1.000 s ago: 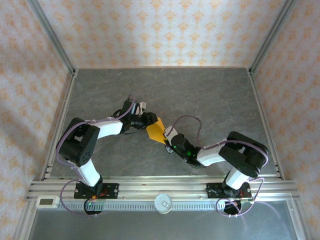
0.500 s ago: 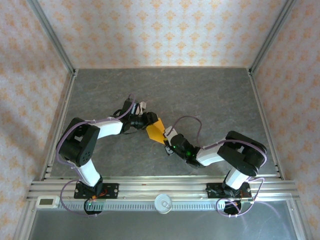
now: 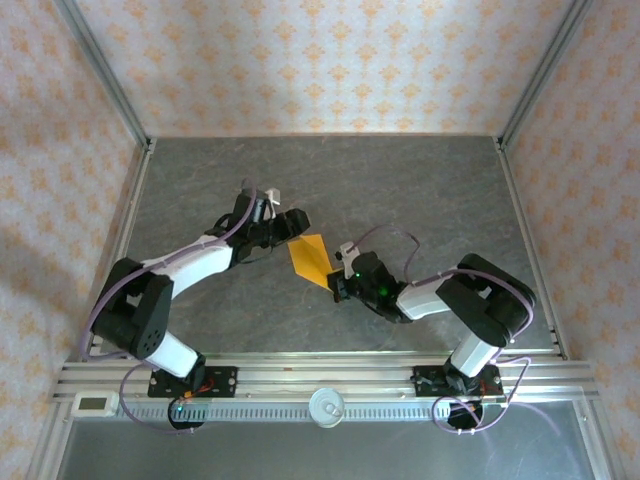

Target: Fold a paper plane with a square sheet of paper (pick it up from the middle)

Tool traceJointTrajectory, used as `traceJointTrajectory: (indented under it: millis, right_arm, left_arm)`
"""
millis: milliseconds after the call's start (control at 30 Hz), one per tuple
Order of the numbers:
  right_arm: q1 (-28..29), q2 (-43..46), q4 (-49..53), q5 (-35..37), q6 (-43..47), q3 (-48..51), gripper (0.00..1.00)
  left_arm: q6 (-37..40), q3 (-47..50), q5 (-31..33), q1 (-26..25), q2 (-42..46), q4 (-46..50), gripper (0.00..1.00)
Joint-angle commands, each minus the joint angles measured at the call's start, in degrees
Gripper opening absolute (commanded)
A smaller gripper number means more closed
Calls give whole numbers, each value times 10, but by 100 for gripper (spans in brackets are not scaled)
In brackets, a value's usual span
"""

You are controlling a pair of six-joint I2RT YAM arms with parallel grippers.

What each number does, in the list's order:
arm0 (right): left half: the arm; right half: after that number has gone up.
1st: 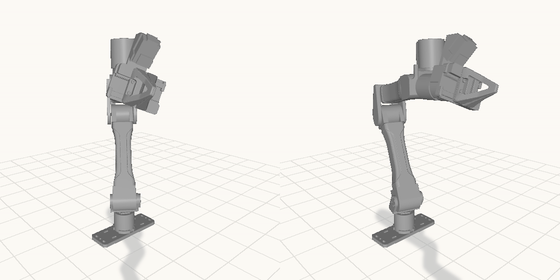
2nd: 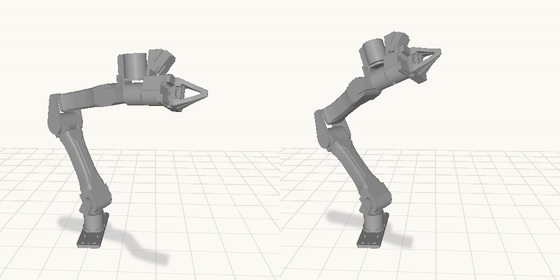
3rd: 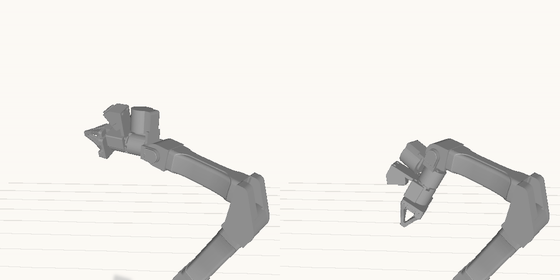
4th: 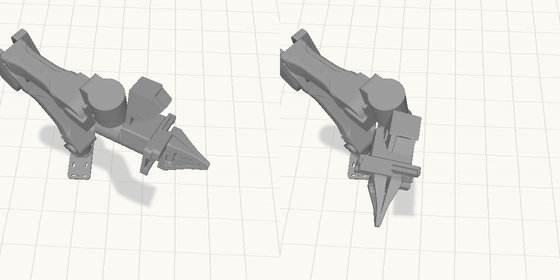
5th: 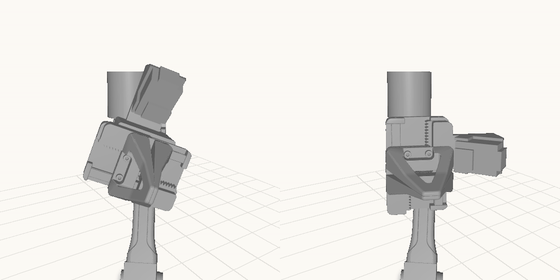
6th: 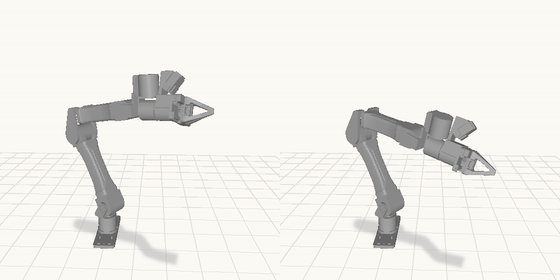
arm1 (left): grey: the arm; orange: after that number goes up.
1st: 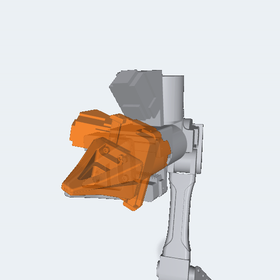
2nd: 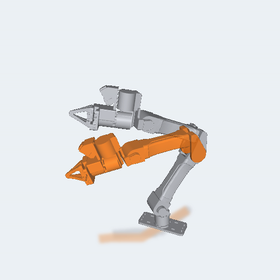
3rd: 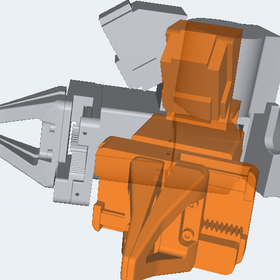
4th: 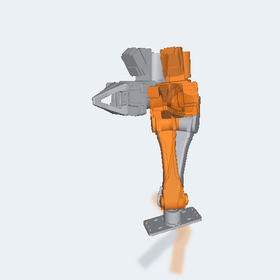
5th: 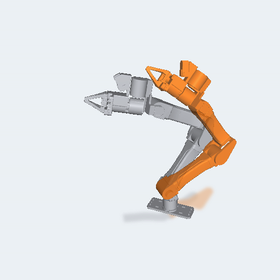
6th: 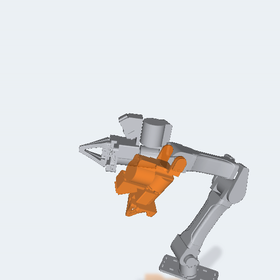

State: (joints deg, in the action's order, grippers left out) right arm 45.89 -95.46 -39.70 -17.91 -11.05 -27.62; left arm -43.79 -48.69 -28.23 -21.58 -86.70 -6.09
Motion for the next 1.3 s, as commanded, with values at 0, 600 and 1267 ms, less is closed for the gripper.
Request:
traceJointTrajectory:
  millis: [0, 600, 1267]
  right_arm:
    - [-11, -20, 14, -74, -47, -23, 0]
    - [-26, -85, 32, -136, -135, -55, 0]
    - [-48, -116, 4, -215, -262, -64, 0]
  left_arm:
    - [16, 13, 47, 5, 25, 28, 66]
    - [5, 61, 5, 7, 37, -8, 51]
    - [-45, 95, -96, 6, -38, -137, 0]
